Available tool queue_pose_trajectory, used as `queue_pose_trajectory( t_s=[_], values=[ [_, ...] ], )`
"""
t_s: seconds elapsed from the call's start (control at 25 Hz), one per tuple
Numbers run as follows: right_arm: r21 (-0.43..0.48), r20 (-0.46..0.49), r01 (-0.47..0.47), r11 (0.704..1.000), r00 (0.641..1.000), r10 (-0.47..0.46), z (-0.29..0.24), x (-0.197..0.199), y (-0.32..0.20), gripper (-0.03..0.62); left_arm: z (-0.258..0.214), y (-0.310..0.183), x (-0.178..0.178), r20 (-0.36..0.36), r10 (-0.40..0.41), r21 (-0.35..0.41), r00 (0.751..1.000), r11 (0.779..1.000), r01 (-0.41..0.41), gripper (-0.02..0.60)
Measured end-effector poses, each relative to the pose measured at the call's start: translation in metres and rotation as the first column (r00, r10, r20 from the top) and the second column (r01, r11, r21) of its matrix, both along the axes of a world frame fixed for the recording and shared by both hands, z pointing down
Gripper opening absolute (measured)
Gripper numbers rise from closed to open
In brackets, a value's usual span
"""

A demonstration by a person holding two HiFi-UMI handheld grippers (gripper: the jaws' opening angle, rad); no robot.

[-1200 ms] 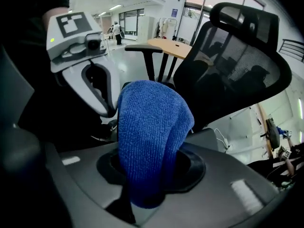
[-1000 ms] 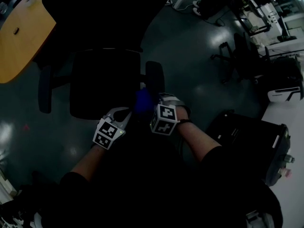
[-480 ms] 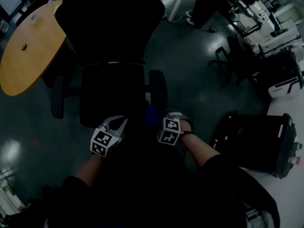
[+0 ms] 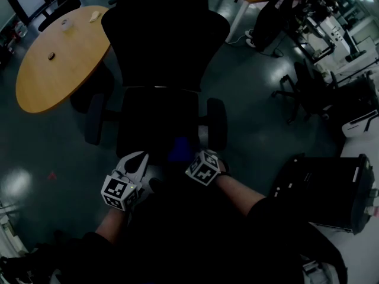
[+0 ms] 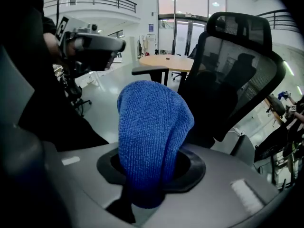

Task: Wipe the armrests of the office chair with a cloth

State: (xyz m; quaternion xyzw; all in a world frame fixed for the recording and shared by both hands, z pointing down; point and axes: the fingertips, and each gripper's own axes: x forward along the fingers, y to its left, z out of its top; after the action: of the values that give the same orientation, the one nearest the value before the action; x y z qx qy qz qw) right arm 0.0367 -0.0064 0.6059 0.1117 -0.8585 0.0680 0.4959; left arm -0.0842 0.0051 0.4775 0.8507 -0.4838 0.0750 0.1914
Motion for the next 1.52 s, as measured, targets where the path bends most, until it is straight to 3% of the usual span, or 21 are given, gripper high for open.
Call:
queue_pose_trajectory(
  t_s=[0.32,0.4,0.52,0.8,0.88,1.12,1.36,1.52],
  values=[
    [0.037,0.003,-0.131,0.991,0.991,0.131,0.024,-0.078,-0.070,0.174,-0.020,0.033,-0.052,0.009,-0.129,0.022,0.992,0.991,0.128,0.015],
    [0.029,0.001,-0.151,0.988,0.989,0.151,0.033,-0.091,-0.082,0.213,-0.017,0.044,-0.060,0.025,-0.158,0.010,0.987,0.987,0.158,0.015],
    [0.017,-0.003,-0.166,0.986,0.986,0.166,0.047,-0.107,-0.093,0.378,-0.013,0.054,-0.074,0.037,-0.189,0.000,0.981,0.982,0.189,0.015],
    [0.052,0.076,-0.228,0.972,0.972,0.224,0.021,-0.099,-0.076,0.389,-0.022,0.061,-0.094,-0.042,-0.206,0.002,0.978,0.978,0.206,0.015],
    [0.044,0.129,-0.268,0.962,0.957,0.261,0.001,-0.089,-0.063,0.369,-0.026,0.055,-0.092,-0.060,-0.188,0.029,0.980,0.981,0.190,0.015],
    [0.018,0.370,-0.386,0.922,0.860,0.353,-0.080,-0.065,-0.048,0.155,-0.059,0.032,-0.074,-0.102,-0.143,0.107,0.984,0.982,0.154,0.015],
    [0.052,0.564,-0.432,0.900,0.757,0.331,-0.171,-0.055,-0.064,0.005,-0.107,0.012,-0.065,-0.094,-0.163,0.165,0.982,0.970,0.177,0.015],
    [0.060,0.660,-0.414,0.908,0.699,0.276,-0.228,-0.056,-0.069,0.004,-0.143,0.001,-0.049,-0.083,-0.142,0.220,0.986,0.963,0.157,0.015]
  ],
)
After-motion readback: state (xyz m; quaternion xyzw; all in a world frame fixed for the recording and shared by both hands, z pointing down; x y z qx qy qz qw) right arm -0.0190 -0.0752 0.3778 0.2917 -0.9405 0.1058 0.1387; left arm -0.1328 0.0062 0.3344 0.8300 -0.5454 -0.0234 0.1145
